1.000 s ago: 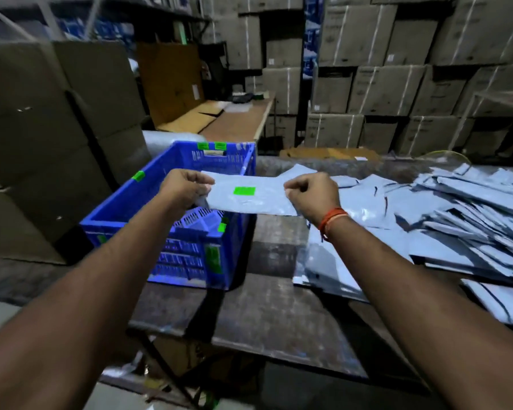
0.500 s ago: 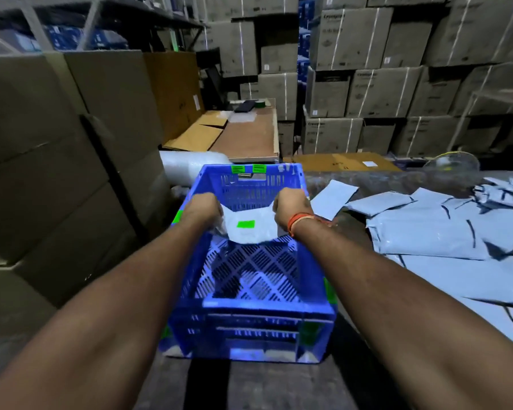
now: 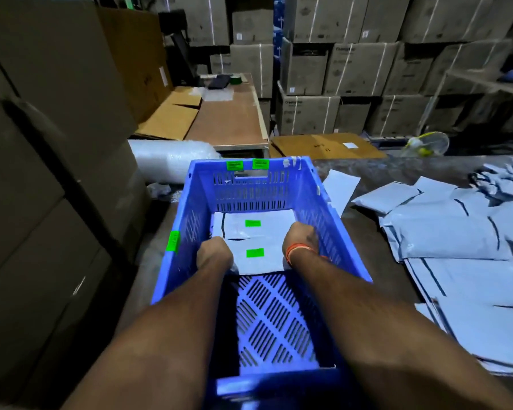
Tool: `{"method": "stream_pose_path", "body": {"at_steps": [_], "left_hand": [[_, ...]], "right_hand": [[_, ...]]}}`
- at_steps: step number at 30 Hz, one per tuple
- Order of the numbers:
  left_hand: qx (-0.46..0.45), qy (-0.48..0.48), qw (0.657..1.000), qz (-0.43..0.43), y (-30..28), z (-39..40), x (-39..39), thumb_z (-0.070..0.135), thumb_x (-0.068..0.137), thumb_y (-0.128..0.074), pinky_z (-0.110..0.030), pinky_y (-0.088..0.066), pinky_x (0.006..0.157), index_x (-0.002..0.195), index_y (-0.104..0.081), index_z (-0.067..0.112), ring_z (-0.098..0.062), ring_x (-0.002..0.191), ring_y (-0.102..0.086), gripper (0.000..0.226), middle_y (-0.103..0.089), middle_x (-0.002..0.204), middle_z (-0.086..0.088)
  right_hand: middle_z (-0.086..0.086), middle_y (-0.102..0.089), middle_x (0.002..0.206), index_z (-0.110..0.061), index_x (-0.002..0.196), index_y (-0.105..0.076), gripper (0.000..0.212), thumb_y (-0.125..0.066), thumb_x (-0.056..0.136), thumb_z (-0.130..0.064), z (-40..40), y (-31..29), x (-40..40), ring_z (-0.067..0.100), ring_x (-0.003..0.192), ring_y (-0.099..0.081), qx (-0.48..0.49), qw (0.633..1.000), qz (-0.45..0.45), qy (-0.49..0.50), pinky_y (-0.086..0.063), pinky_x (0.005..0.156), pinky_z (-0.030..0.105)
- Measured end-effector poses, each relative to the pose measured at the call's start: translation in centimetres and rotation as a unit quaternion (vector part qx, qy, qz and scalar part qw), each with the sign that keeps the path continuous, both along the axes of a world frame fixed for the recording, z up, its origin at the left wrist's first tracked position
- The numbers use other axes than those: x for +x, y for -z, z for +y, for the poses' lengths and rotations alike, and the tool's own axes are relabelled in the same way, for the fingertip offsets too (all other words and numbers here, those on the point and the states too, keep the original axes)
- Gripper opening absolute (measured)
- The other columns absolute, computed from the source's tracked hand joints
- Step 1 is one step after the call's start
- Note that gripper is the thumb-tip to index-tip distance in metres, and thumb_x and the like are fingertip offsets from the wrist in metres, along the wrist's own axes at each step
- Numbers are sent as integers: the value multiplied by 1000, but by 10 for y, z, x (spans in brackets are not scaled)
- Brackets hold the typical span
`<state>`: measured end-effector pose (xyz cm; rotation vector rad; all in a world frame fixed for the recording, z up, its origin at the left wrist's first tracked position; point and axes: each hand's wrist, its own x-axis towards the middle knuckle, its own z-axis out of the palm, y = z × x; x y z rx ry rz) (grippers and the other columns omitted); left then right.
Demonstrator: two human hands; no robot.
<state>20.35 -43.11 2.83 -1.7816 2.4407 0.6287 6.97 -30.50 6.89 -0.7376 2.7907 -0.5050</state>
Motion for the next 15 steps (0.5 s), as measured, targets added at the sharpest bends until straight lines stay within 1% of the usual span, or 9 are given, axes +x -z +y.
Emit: {"method": "stream_pose_path", "body": {"at_steps": [2,4,6,7,11,13,15], "left_hand": [[0,0,1000,3,3,1,-2,17,89,-64,-40,-50,99,131,-64,14,-34,124,-59,42,-57,138,-17],[-4,-10,1000,0,0,3,-4,17,95,-56,-43,-46,103,136,-60,11,-37,127,-54,41,-47,143,-18],[-21,-2,1000,-15,-3,4,-6,14,99,-48,-44,-45,104,139,-56,7,-38,129,-51,41,-43,144,-18],[-25,5,999,-19,-7,5,-6,13,98,-47,-44,-45,104,139,-55,6,-38,129,-51,42,-43,143,-18],[-51,46,998,-6,-37,7,-4,9,87,-62,-45,-50,98,134,-60,12,-39,122,-55,47,-46,137,-18],[-65,73,995,29,-61,12,-8,8,85,-61,-43,-50,98,132,-63,18,-37,121,-57,48,-52,135,-18],[-83,91,990,71,-88,23,-14,6,84,-57,-41,-53,94,127,-67,19,-36,118,-60,45,-61,130,-16]], "right_hand": [[20,-64,127,-1,124,-64,33,-49,95,-1,2,5,0,35,117,-63,24,1000,-7,1,-52,94,40],[18,-64,129,-2,126,-63,32,-52,96,-3,4,10,1,33,119,-62,53,998,-9,-11,-52,95,39],[18,-63,130,-2,128,-62,34,-53,96,-5,5,11,4,33,120,-62,70,997,-1,-30,-51,95,39],[19,-62,132,-2,129,-61,35,-52,96,-5,5,9,4,33,121,-61,71,997,4,-39,-51,96,39],[20,-61,132,0,129,-60,36,-50,94,-3,5,-11,3,35,121,-60,52,995,38,-81,-50,97,39],[21,-63,127,0,125,-61,34,-53,92,-3,7,-30,0,37,117,-62,37,992,57,-104,-52,93,41],[22,-63,123,-1,121,-62,31,-55,91,-5,11,-50,-4,39,113,-63,11,990,72,-120,-53,90,42]]}}
